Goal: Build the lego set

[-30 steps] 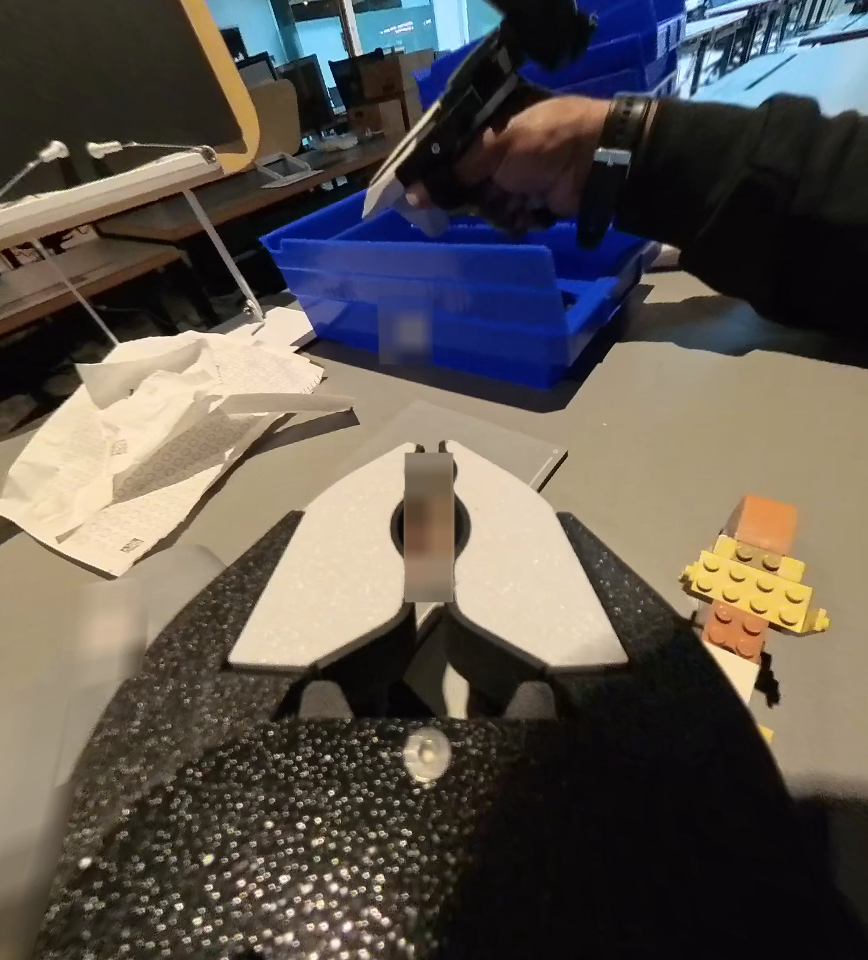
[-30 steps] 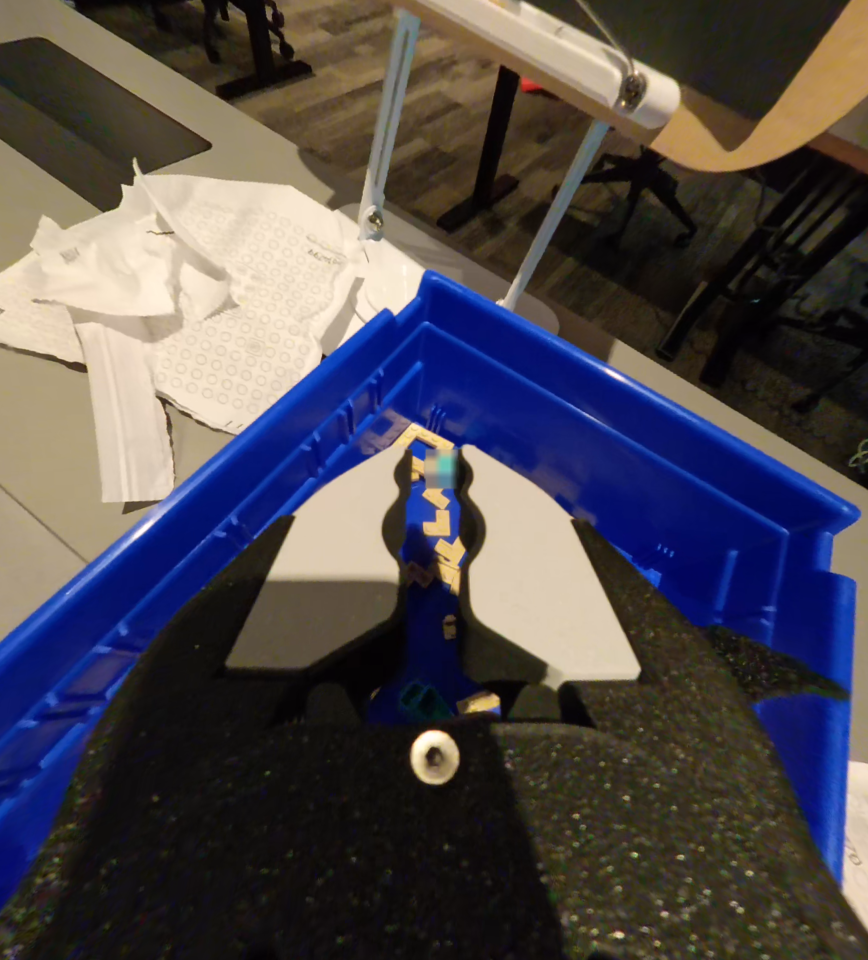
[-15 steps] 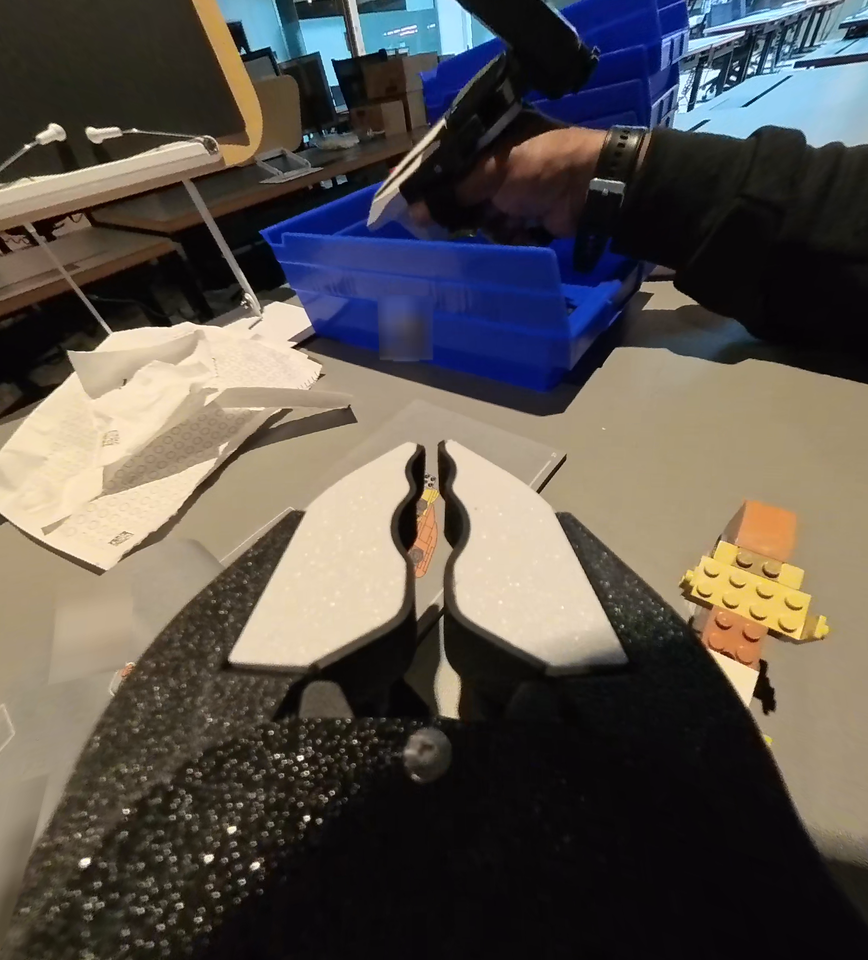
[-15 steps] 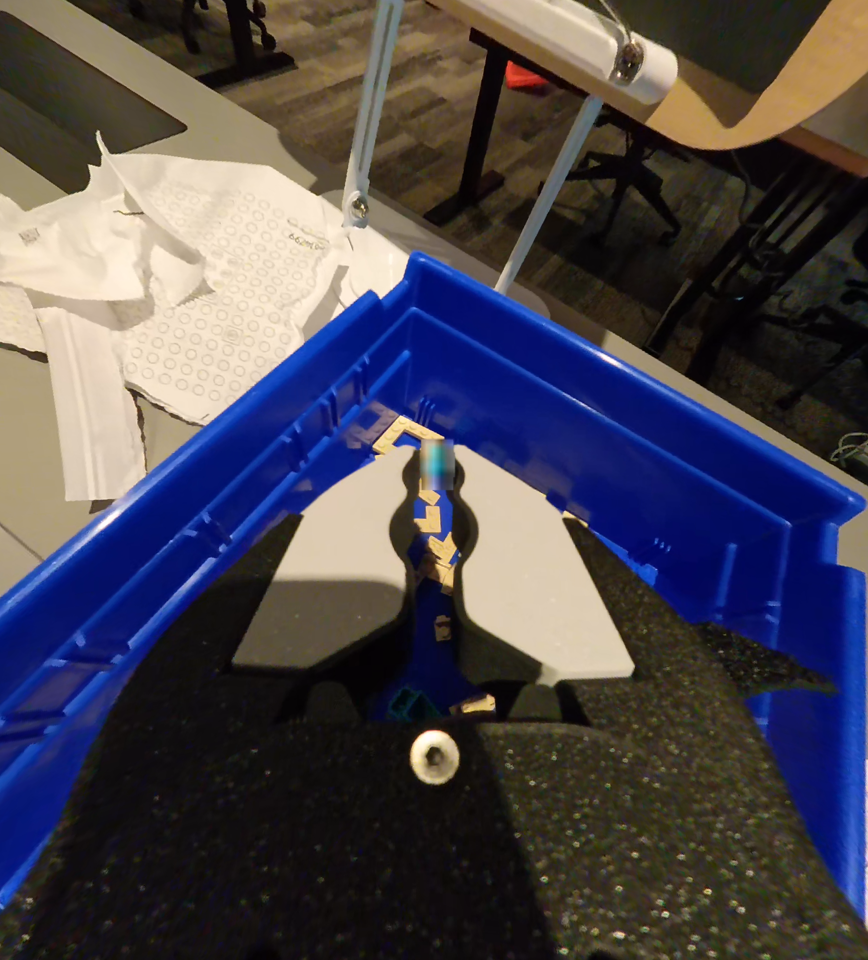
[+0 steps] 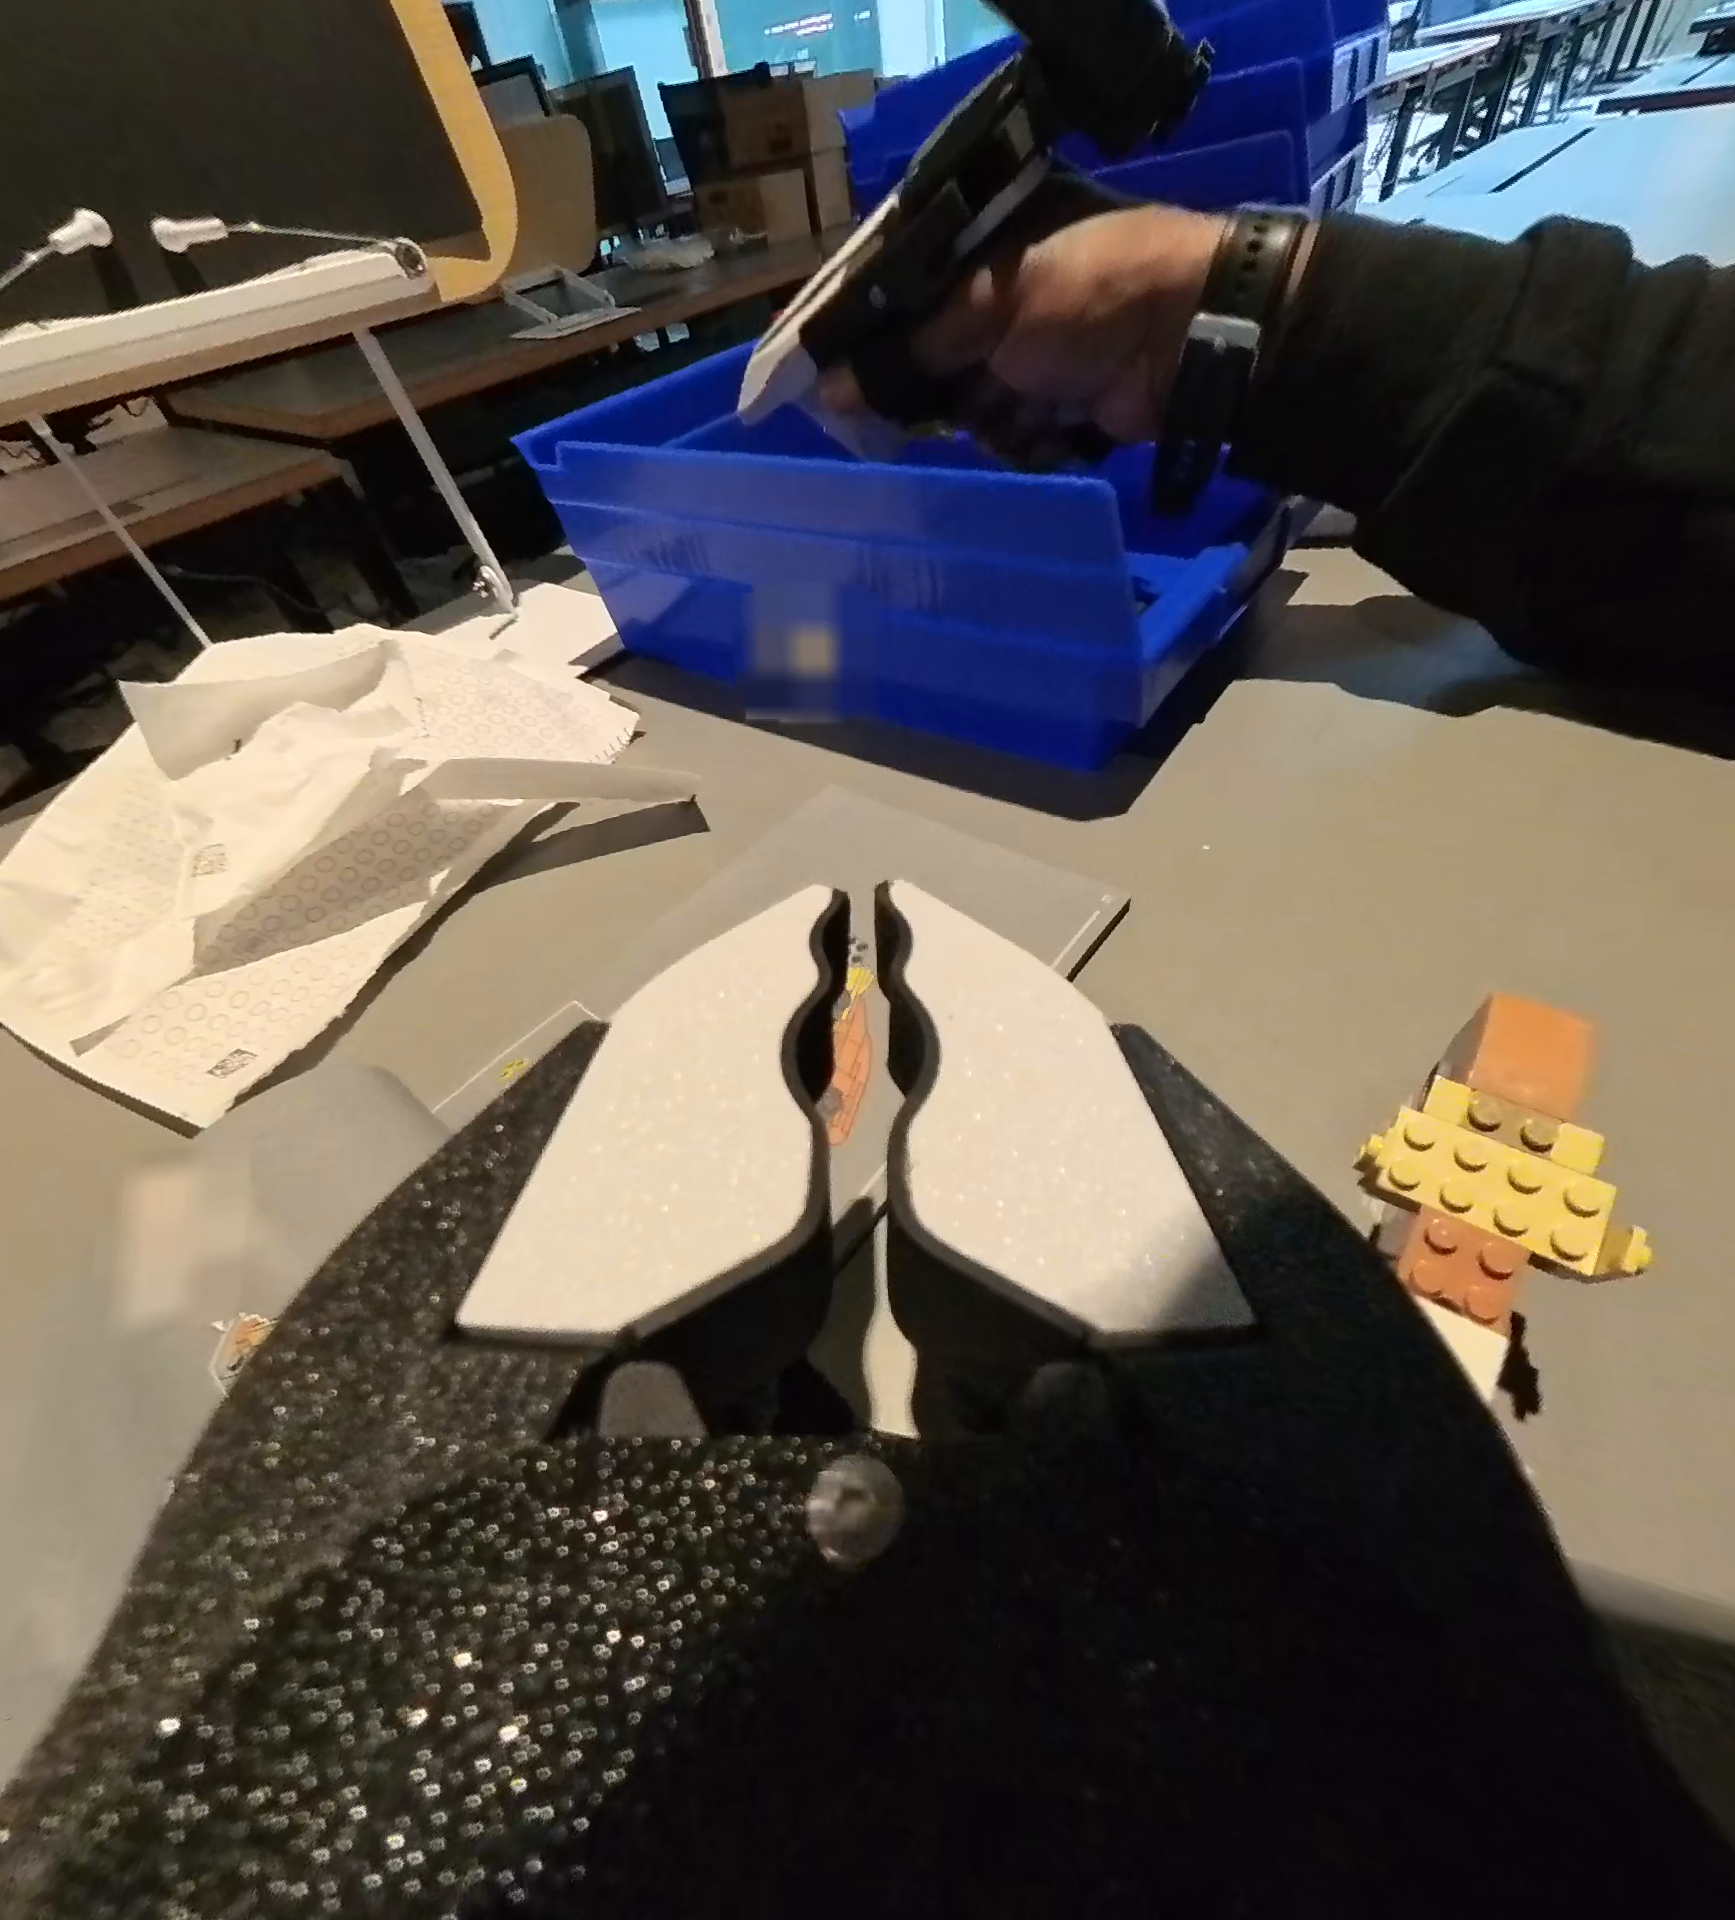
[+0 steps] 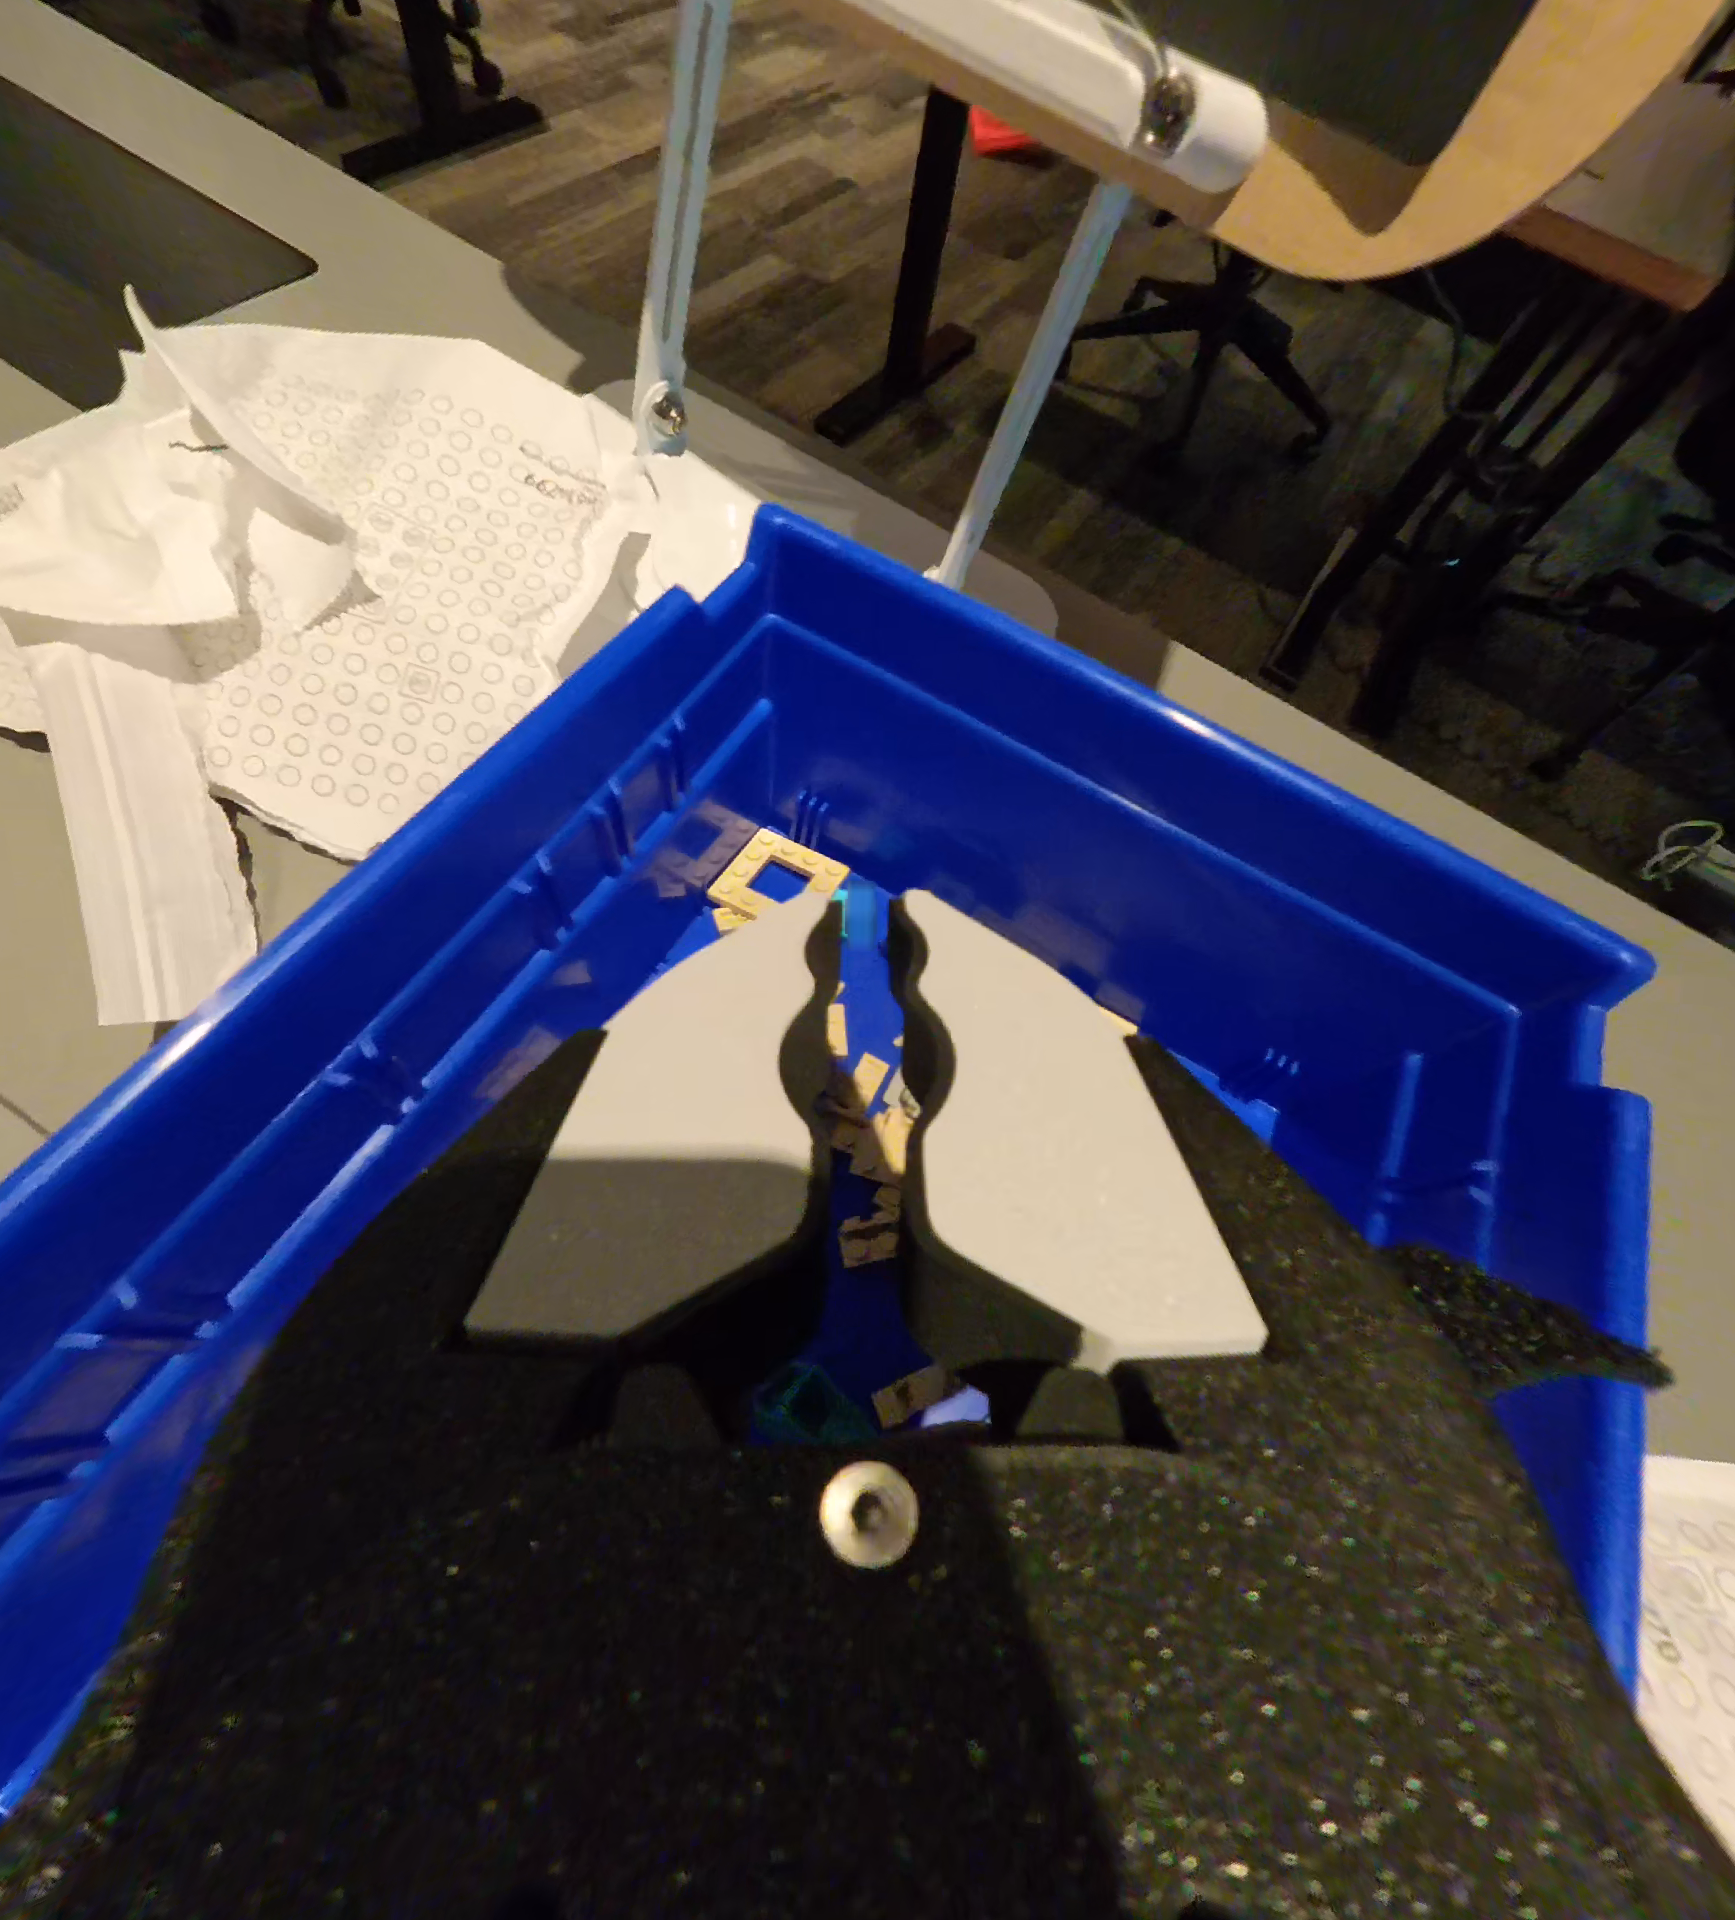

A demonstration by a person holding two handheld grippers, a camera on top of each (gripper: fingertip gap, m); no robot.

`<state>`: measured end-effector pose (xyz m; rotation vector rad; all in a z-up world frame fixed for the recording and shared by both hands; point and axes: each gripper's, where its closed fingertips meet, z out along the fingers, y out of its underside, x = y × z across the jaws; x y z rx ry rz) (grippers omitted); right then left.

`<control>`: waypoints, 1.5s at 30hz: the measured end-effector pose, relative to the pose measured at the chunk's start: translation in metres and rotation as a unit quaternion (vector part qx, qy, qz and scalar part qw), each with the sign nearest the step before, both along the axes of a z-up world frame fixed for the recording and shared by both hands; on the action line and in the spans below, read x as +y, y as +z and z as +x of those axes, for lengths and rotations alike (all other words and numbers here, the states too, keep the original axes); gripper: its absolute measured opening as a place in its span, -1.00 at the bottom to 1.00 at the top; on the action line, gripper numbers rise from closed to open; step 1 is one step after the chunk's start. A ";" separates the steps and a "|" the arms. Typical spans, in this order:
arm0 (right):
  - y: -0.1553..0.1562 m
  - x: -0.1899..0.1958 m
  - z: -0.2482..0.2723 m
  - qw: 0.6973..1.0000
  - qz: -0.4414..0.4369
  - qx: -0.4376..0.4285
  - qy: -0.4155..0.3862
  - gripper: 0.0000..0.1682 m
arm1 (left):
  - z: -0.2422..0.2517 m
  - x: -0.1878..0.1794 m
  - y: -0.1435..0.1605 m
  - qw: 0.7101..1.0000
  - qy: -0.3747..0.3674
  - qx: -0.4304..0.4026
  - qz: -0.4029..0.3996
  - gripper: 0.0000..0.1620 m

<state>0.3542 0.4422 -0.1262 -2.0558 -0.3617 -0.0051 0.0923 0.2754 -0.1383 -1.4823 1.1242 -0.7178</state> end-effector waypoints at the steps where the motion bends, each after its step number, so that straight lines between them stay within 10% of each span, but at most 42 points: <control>1: 0.001 0.000 0.002 1.000 -0.001 0.003 -0.003 -0.90 | 0.000 -0.001 0.001 1.000 -0.001 -0.001 0.000 -0.95; 45: -0.034 0.004 0.025 0.996 -0.079 0.010 -0.045 -0.83 | 0.002 -0.003 -0.003 1.000 -0.006 0.016 0.007 -0.95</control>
